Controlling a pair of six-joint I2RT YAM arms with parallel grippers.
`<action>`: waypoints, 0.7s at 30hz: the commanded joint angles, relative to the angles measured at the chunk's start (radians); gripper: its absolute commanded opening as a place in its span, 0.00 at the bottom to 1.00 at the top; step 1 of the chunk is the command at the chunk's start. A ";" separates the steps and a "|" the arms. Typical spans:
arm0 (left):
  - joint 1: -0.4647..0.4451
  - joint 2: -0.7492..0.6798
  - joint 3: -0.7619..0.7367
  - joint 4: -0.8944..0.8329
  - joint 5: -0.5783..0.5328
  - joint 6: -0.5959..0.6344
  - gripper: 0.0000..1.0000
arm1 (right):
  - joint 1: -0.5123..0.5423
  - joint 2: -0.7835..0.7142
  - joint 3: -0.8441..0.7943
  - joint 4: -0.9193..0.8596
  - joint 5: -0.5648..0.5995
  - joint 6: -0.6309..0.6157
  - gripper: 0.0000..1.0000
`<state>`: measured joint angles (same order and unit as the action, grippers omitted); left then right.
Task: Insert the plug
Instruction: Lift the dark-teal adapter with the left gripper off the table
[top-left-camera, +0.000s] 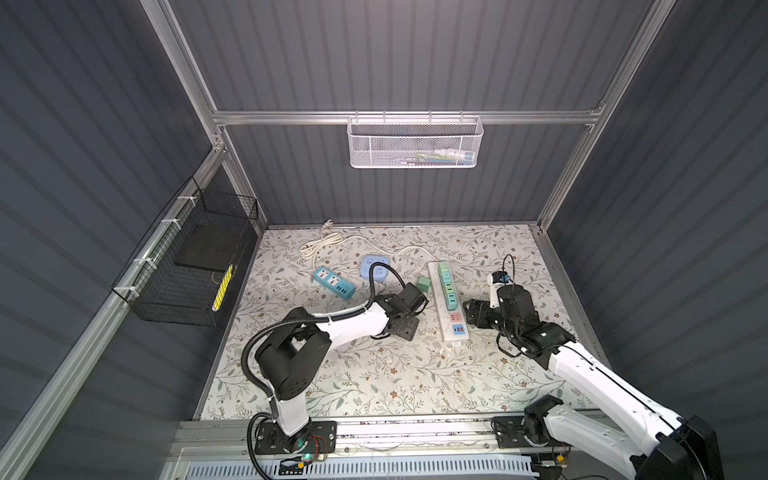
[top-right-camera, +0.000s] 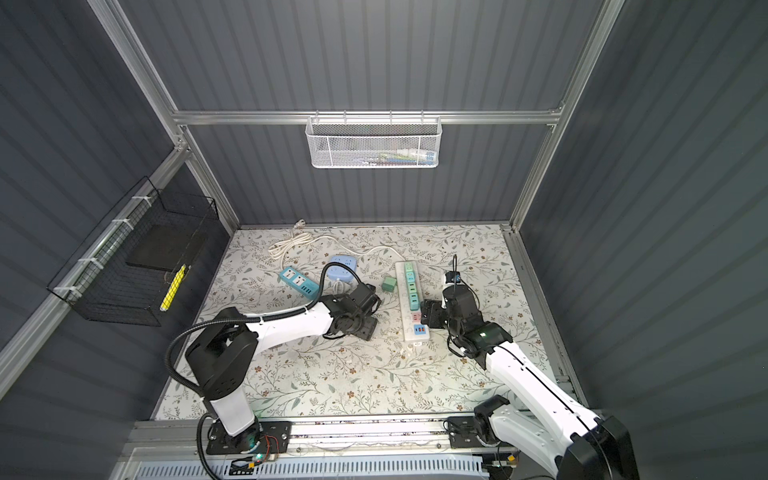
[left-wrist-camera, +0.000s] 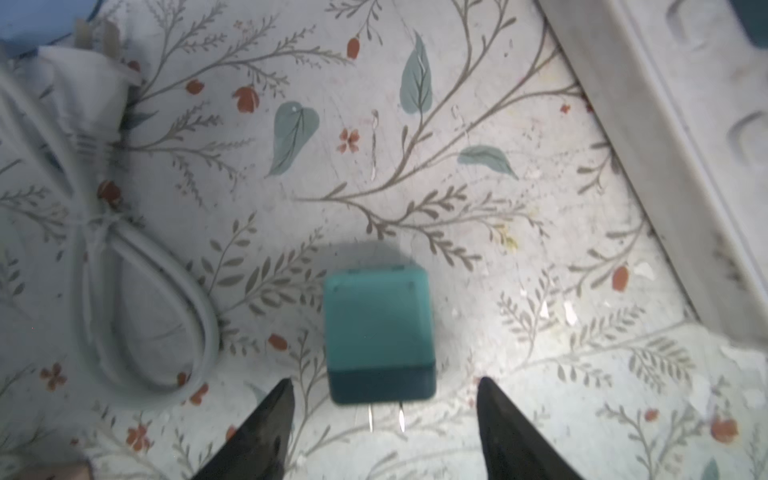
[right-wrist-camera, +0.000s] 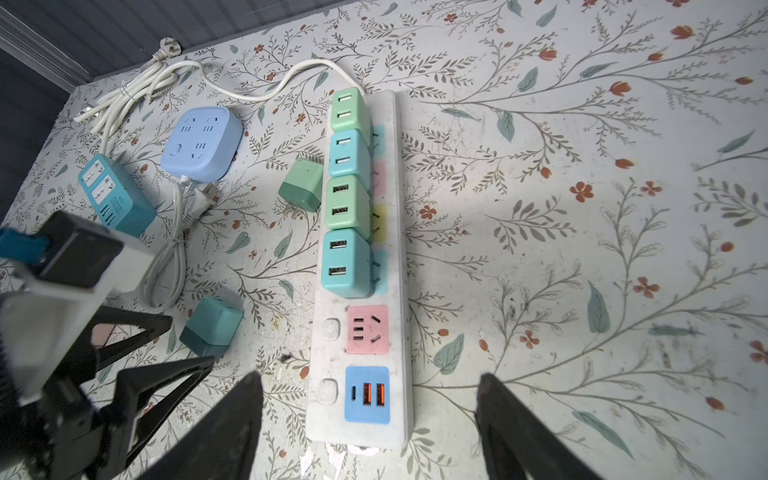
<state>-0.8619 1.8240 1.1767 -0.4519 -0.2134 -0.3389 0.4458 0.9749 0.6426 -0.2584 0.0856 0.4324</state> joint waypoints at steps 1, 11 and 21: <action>0.013 0.038 0.026 -0.035 0.035 0.037 0.67 | -0.002 -0.007 0.006 -0.005 0.010 -0.012 0.81; 0.018 0.090 0.047 -0.014 0.002 0.047 0.64 | -0.003 0.014 0.004 0.012 -0.002 -0.014 0.81; 0.018 0.063 0.022 0.018 0.023 0.079 0.43 | -0.004 0.018 0.018 0.001 -0.015 -0.019 0.80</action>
<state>-0.8452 1.9045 1.2144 -0.4469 -0.2062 -0.2924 0.4458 0.9932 0.6426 -0.2558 0.0776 0.4252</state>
